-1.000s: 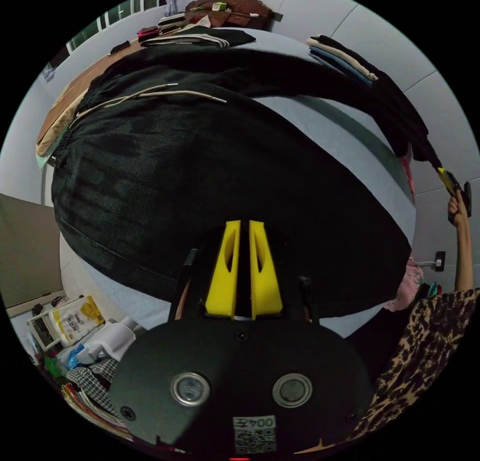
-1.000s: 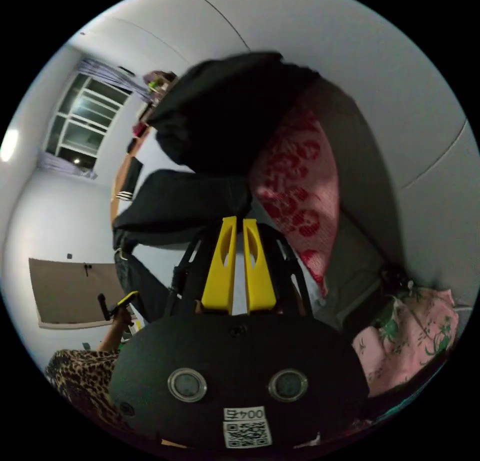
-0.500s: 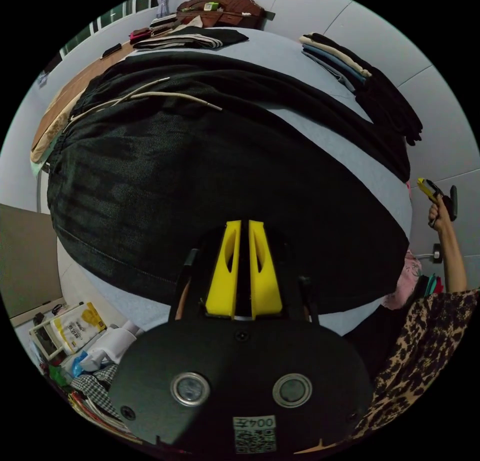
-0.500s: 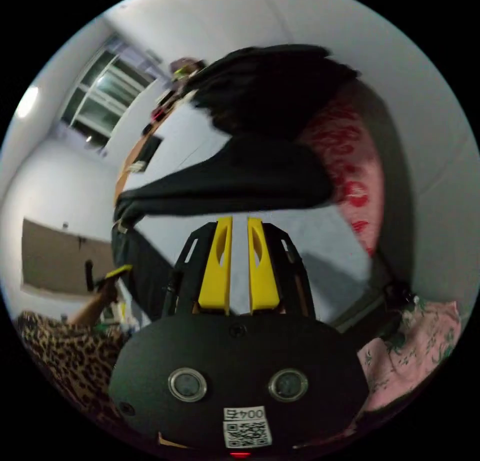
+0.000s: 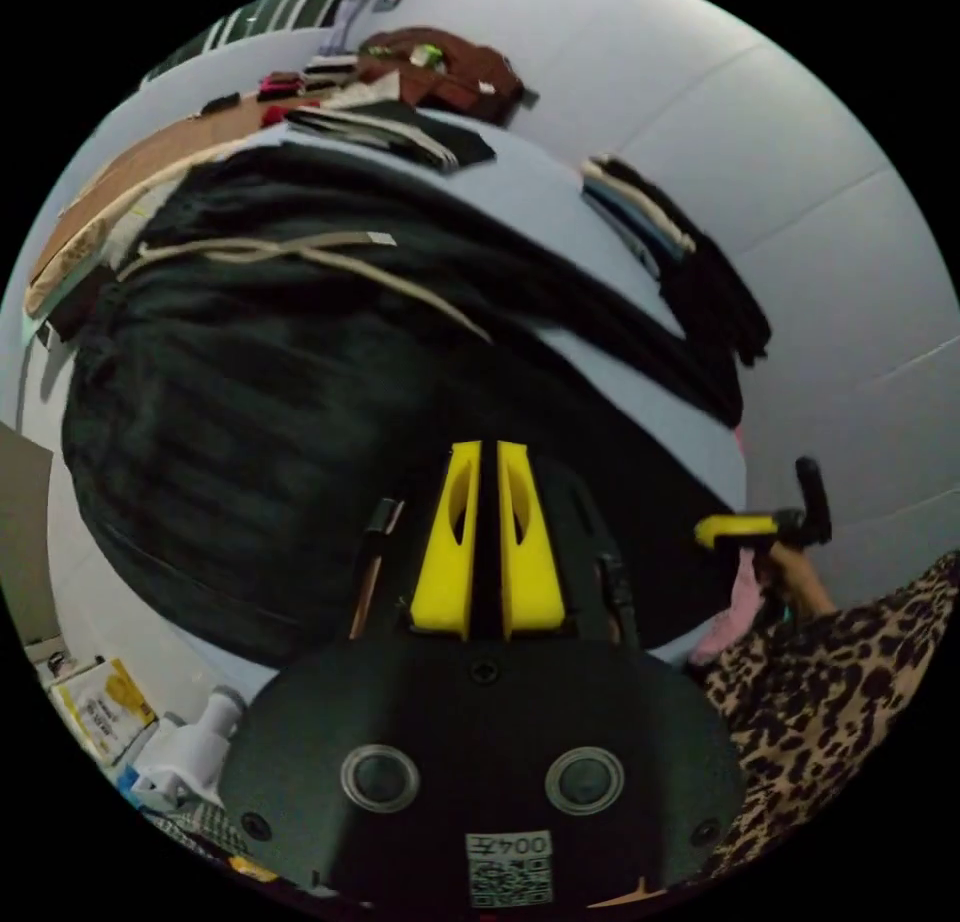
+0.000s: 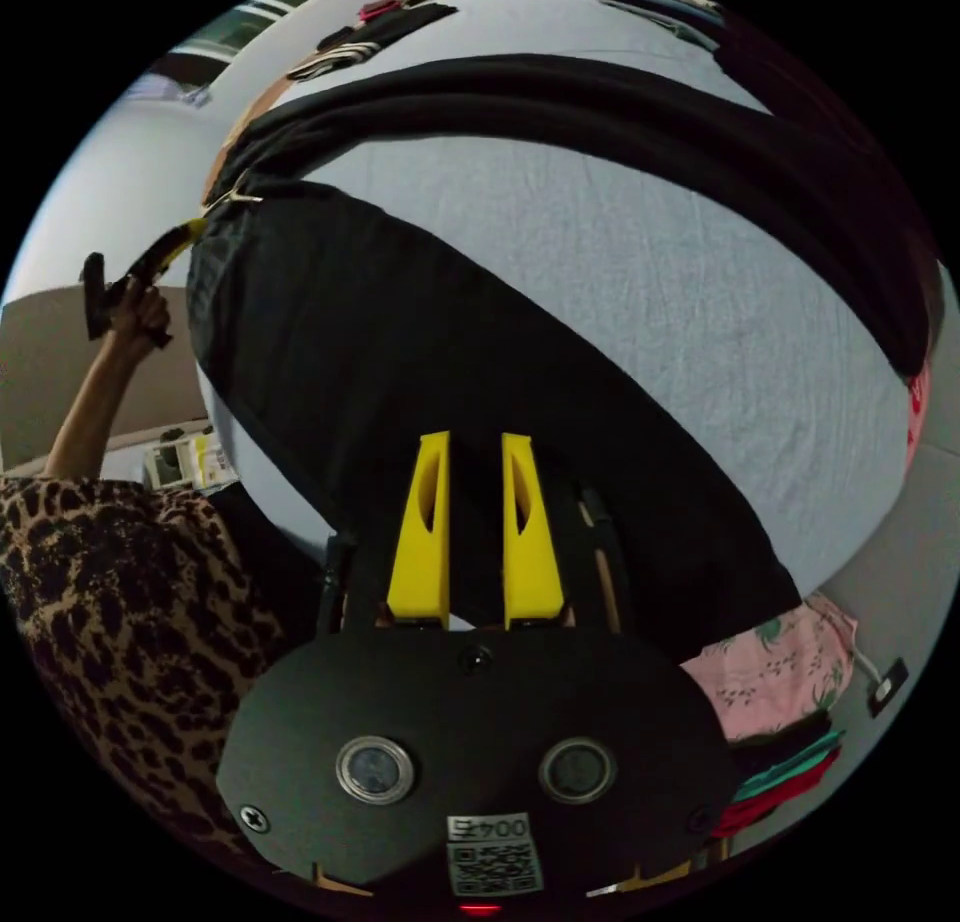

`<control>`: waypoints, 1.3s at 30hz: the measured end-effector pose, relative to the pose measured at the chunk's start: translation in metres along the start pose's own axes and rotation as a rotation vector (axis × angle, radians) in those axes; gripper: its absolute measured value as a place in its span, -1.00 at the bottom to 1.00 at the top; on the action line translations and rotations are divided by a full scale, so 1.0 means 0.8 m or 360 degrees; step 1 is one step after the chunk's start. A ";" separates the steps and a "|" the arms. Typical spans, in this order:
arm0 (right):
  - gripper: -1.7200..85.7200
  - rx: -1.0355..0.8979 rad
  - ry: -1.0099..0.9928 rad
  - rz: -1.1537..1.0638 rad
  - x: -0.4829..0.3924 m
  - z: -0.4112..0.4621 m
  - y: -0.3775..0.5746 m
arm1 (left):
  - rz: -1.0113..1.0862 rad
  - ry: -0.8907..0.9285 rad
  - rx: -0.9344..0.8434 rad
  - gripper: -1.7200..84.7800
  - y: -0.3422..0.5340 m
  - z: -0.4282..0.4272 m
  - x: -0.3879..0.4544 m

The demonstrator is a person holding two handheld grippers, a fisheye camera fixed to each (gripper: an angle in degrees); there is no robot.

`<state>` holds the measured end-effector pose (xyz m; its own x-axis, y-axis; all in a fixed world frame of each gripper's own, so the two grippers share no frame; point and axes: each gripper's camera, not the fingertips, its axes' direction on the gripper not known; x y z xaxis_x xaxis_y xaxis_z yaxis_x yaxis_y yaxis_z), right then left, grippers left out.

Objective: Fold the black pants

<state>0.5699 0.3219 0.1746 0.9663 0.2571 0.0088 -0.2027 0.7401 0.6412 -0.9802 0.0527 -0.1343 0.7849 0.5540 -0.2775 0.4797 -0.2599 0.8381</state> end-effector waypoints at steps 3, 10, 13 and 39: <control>-0.85 -0.0035 0.0053 0.0143 0.014 0.021 -0.009 | -0.0131 -0.0052 0.0108 -0.77 -0.094 -0.022 -0.099; -0.88 -0.0006 -0.0064 0.0435 0.051 0.062 -0.007 | -0.0242 -0.0075 -0.0033 -0.65 -0.232 0.004 -0.244; -0.88 0.0006 -0.0119 0.0550 0.066 0.078 -0.003 | -0.0207 -0.0034 -0.0095 -0.64 -0.260 0.018 -0.266; -0.88 0.0005 0.0058 0.0647 0.059 0.192 0.020 | 0.0097 0.0181 0.0146 -0.93 -0.250 -0.080 -0.136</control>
<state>0.6365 0.2501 0.3032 0.8013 0.5501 0.2352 -0.5666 0.5716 0.5934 -1.1871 0.0951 -0.2418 0.7667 0.6196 -0.1680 0.4703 -0.3640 0.8039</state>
